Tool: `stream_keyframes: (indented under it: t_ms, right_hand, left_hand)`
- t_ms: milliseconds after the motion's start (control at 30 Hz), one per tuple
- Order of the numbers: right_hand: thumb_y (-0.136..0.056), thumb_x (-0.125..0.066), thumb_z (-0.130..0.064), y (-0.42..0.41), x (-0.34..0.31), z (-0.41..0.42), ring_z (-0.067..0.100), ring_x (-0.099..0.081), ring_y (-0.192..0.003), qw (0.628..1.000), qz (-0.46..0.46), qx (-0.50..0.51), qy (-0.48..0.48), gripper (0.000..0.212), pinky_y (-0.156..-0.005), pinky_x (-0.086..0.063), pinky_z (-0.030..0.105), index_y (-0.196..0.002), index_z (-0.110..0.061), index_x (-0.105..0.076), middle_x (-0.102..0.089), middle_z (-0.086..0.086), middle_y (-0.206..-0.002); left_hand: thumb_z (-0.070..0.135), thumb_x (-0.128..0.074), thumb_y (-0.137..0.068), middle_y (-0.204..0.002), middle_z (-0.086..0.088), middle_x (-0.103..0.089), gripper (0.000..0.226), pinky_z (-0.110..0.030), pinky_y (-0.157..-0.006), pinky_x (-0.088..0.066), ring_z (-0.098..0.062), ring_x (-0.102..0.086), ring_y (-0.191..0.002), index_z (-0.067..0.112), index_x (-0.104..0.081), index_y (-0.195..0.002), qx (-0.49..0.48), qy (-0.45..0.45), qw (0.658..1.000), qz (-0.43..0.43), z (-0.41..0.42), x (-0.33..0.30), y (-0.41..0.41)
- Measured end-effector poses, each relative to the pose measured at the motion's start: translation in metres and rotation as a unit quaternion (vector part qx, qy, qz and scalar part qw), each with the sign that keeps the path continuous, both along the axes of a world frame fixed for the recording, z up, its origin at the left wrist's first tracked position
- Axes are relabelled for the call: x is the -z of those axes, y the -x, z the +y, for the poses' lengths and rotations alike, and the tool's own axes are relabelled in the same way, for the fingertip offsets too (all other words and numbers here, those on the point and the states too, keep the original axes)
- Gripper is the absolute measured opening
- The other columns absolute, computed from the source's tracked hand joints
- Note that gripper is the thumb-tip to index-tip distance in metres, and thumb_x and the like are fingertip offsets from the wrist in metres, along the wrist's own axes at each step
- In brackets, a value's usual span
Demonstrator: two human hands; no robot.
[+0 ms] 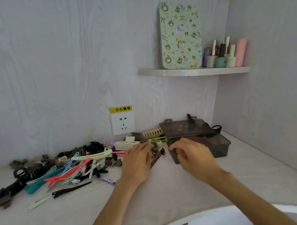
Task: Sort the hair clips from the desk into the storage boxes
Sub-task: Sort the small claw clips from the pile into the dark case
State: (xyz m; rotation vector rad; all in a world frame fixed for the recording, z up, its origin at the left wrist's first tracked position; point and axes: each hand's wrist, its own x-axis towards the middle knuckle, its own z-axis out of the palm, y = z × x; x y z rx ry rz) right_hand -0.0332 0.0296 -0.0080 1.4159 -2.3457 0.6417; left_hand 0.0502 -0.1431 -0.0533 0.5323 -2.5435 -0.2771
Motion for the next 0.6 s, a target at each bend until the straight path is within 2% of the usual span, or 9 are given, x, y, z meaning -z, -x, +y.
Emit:
stream_keyframes:
  t_ms: [133, 200, 300, 367, 433, 533, 600]
  right_hand:
    - [-0.092, -0.041, -0.008, -0.016, 0.027, -0.045, 0.024, -0.055, -0.112, 0.995, -0.031, 0.046, -0.089, 0.041, -0.088, -0.046, 0.035, -0.13, -0.022, -0.048, -0.056, 0.001, -0.126]
    - [-0.09, -0.043, -0.003, -0.009, 0.036, -0.057, 0.022, -0.051, -0.118, 0.994, -0.028, 0.081, -0.068, 0.048, -0.091, -0.045, 0.033, -0.136, -0.017, -0.039, -0.05, 0.002, -0.133]
    - [-0.089, -0.046, -0.002, 0.003, 0.047, -0.072, 0.022, -0.047, -0.119, 0.993, -0.047, 0.108, -0.02, 0.045, -0.091, -0.045, 0.029, -0.132, -0.013, -0.037, -0.037, 0.006, -0.136]
    - [-0.093, -0.045, -0.009, 0.012, 0.049, -0.075, 0.024, -0.043, -0.121, 0.99, -0.072, 0.118, -0.007, 0.042, -0.099, -0.039, 0.029, -0.133, -0.009, -0.033, -0.033, 0.011, -0.137]
    - [-0.096, -0.04, -0.017, 0.025, 0.052, -0.081, 0.027, -0.038, -0.123, 0.993, -0.06, 0.103, -0.028, 0.04, -0.105, -0.032, 0.033, -0.135, -0.009, -0.033, -0.037, 0.014, -0.135]
    - [-0.097, -0.038, -0.026, 0.036, 0.051, -0.091, 0.028, -0.042, -0.119, 0.994, -0.074, 0.074, -0.035, 0.035, -0.099, -0.038, 0.036, -0.131, -0.016, -0.042, -0.044, 0.012, -0.129]
    - [-0.095, -0.044, -0.029, 0.04, 0.049, -0.093, 0.026, -0.046, -0.115, 0.993, -0.1, 0.052, -0.024, 0.034, -0.093, -0.042, 0.034, -0.127, -0.018, -0.048, -0.047, 0.008, -0.125]
  left_hand:
    - [0.026, -0.038, -0.097, -0.131, 0.006, -0.055, 0.035, -0.031, -0.099, -0.034, -0.014, -0.045, -0.124, 0.026, -0.052, -0.129, -0.052, -0.025, 0.998, 0.008, -0.02, 0.004, -0.007]
    - [0.023, -0.04, -0.096, -0.121, 0.007, -0.061, 0.031, -0.031, -0.09, -0.034, -0.016, -0.051, -0.115, 0.028, -0.058, -0.121, -0.076, -0.01, 0.997, 0.014, -0.027, 0.002, -0.008]
    - [0.013, -0.046, -0.092, -0.111, 0.009, -0.065, 0.032, -0.029, -0.083, -0.033, -0.016, -0.054, -0.105, 0.03, -0.062, -0.114, -0.107, -0.003, 0.994, 0.036, -0.032, 0.003, -0.008]
    - [0.013, -0.05, -0.089, -0.112, 0.011, -0.065, 0.032, -0.029, -0.085, -0.037, -0.015, -0.055, -0.104, 0.03, -0.063, -0.113, -0.091, 0.006, 0.993, 0.072, -0.031, 0.001, -0.008]
    - [0.019, -0.051, -0.091, -0.113, 0.012, -0.063, 0.03, -0.028, -0.083, -0.039, -0.012, -0.052, -0.104, 0.031, -0.061, -0.116, -0.043, 0.01, 0.995, 0.094, -0.027, -0.002, -0.006]
    - [0.035, -0.047, -0.094, -0.117, 0.015, -0.056, 0.034, -0.023, -0.082, -0.04, -0.008, -0.045, -0.108, 0.036, -0.052, -0.127, 0.023, 0.008, 0.999, 0.02, -0.018, 0.001, -0.004]
    - [0.039, -0.046, -0.093, -0.12, 0.015, -0.053, 0.039, -0.024, -0.085, -0.04, -0.009, -0.039, -0.115, 0.038, -0.047, -0.132, 0.02, 0.01, 1.0, -0.009, -0.017, 0.005, -0.003]
